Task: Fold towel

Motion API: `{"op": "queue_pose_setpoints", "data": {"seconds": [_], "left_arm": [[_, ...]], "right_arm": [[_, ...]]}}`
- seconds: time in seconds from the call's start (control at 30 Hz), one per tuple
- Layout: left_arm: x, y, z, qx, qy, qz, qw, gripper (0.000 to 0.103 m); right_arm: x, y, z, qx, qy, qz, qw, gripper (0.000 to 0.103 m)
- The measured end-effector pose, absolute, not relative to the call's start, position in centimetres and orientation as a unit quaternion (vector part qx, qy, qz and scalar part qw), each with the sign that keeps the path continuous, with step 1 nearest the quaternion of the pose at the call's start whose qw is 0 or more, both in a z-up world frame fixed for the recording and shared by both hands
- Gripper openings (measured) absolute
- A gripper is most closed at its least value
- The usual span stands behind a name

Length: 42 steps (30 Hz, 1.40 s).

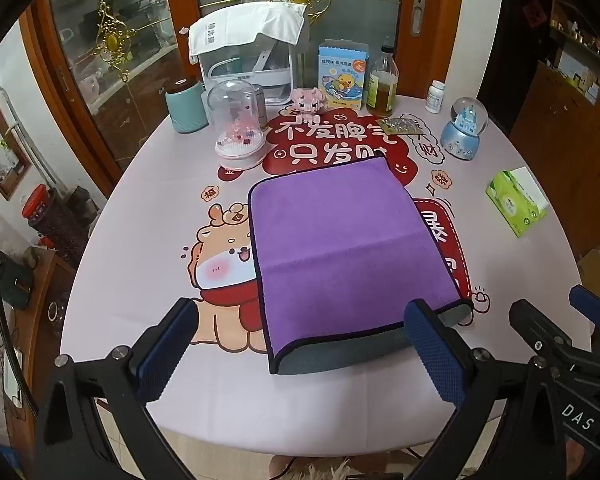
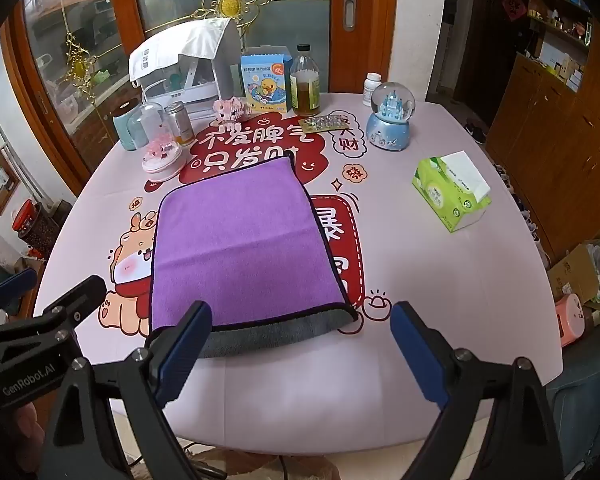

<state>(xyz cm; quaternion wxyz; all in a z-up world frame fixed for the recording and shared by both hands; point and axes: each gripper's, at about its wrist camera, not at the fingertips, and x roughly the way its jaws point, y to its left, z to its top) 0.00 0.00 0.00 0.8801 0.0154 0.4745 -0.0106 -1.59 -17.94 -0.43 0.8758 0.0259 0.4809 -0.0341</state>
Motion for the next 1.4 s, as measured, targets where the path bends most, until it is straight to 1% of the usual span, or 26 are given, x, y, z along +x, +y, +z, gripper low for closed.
{"op": "queue_pose_setpoints", "data": {"seconds": [1.4], "left_arm": [[-0.6, -0.4, 0.0, 0.016, 0.472, -0.019, 0.881, 0.102]], "right_arm": [[-1.9, -17.7, -0.7, 0.029, 0.477, -0.032, 0.878, 0.091]]}}
